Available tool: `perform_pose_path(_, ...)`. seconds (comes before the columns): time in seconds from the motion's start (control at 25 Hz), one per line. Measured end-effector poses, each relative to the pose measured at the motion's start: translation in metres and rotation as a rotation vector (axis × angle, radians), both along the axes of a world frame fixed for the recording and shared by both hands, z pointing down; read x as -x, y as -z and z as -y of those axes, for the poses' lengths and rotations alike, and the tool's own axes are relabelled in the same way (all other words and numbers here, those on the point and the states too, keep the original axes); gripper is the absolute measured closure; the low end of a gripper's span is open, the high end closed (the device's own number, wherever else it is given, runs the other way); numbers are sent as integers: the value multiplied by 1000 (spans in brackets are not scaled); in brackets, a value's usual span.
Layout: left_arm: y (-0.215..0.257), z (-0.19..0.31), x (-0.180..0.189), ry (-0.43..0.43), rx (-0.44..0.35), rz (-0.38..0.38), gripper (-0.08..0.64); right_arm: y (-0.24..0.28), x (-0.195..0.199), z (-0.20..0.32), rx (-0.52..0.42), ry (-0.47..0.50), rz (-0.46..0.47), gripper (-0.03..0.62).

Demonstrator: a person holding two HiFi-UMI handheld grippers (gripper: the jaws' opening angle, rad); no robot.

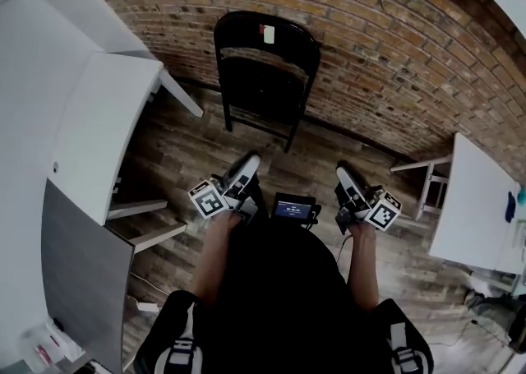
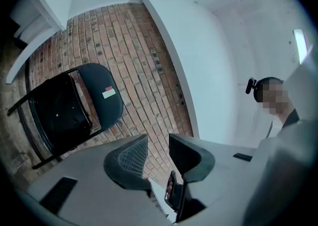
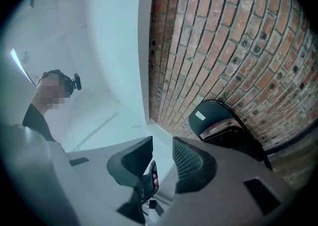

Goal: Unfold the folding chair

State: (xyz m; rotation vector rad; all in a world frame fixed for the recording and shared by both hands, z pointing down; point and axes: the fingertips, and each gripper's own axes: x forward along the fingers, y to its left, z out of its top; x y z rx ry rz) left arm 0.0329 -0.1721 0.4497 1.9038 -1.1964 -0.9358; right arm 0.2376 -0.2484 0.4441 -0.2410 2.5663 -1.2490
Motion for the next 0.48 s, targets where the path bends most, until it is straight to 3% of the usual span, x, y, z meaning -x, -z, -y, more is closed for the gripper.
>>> perform_pose_path(0.24,4,50,46,-59,-48,-47,434,21,64,42,-85,5,-111,483)
perform_pose_path(0.48,-5,70,89,-81,-36,-88,434,31,127,63,-137,7,-202,483)
